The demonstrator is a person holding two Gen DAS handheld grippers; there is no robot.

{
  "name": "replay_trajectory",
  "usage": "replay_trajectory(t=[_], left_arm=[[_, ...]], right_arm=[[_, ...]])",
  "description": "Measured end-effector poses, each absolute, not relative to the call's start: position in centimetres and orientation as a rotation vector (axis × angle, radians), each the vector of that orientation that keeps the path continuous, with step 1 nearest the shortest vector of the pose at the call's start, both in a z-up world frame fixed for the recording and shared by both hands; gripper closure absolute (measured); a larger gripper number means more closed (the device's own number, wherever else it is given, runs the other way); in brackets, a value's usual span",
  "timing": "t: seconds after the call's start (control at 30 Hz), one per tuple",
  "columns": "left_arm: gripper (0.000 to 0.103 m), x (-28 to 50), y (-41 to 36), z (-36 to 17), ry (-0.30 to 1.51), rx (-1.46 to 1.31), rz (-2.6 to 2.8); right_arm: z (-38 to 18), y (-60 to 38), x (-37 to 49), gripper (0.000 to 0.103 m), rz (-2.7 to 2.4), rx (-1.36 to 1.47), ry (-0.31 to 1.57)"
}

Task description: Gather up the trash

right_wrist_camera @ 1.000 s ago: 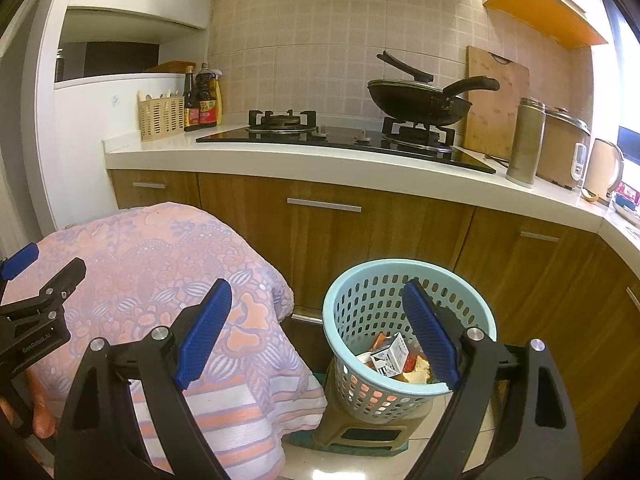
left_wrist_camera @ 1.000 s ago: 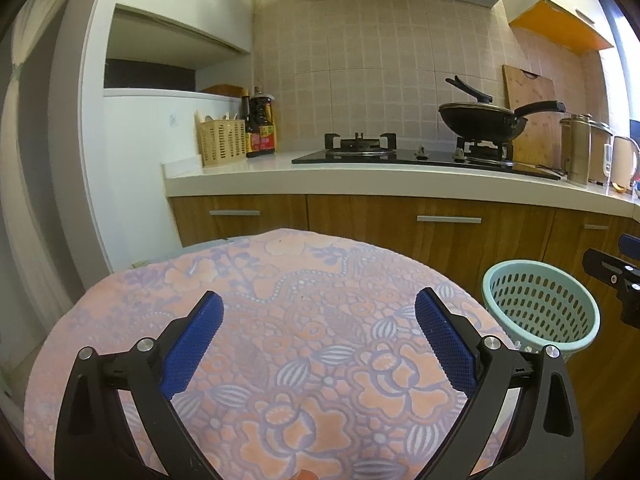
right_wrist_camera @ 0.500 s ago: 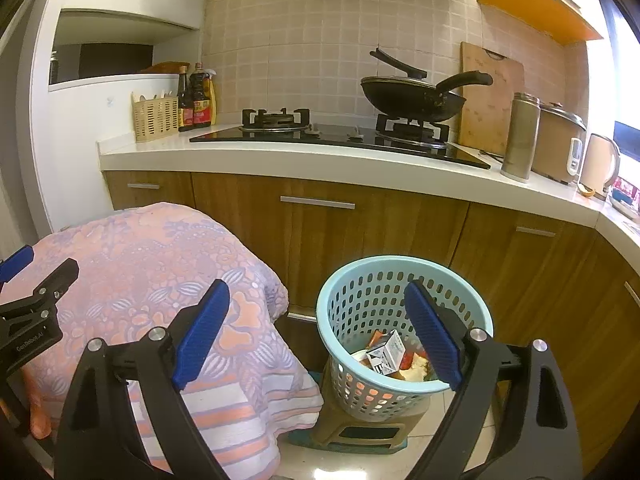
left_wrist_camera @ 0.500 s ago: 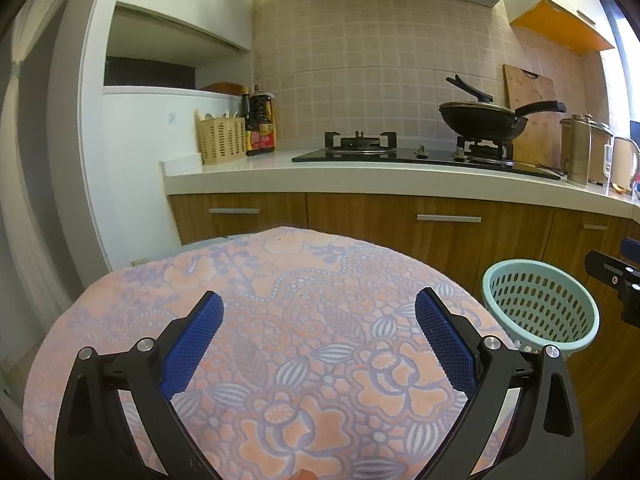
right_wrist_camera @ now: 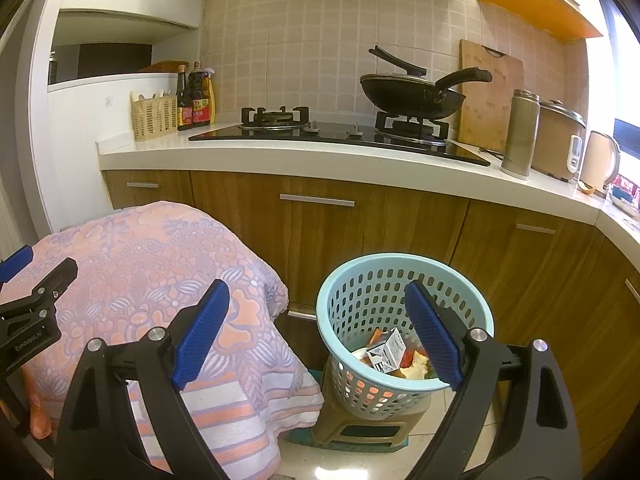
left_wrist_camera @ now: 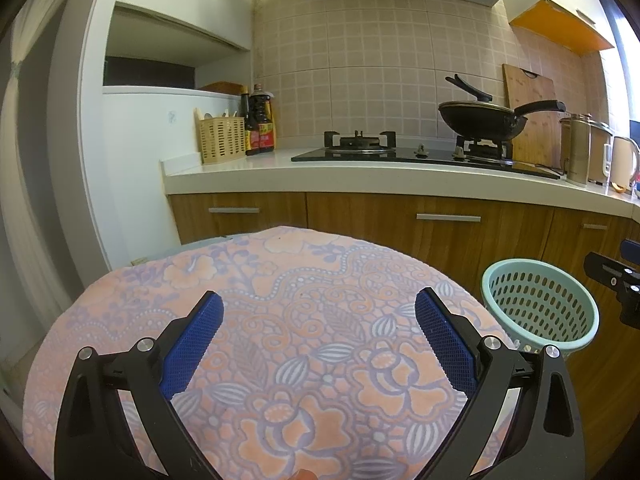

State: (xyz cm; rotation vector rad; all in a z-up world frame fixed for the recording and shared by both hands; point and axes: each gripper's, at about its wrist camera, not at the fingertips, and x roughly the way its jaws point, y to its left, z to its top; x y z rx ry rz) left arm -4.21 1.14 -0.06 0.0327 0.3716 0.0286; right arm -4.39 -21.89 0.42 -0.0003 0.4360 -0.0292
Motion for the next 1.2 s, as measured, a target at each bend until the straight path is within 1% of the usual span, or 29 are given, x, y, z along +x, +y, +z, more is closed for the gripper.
replay_trajectory(t=[1.2], left_arm=[[0.009,-4.32,1.13,-0.22,0.37,0.044,0.023]], right_arm=[[0.37,-21.9,-4.51,0.018,-0.031,0.005,0.437]])
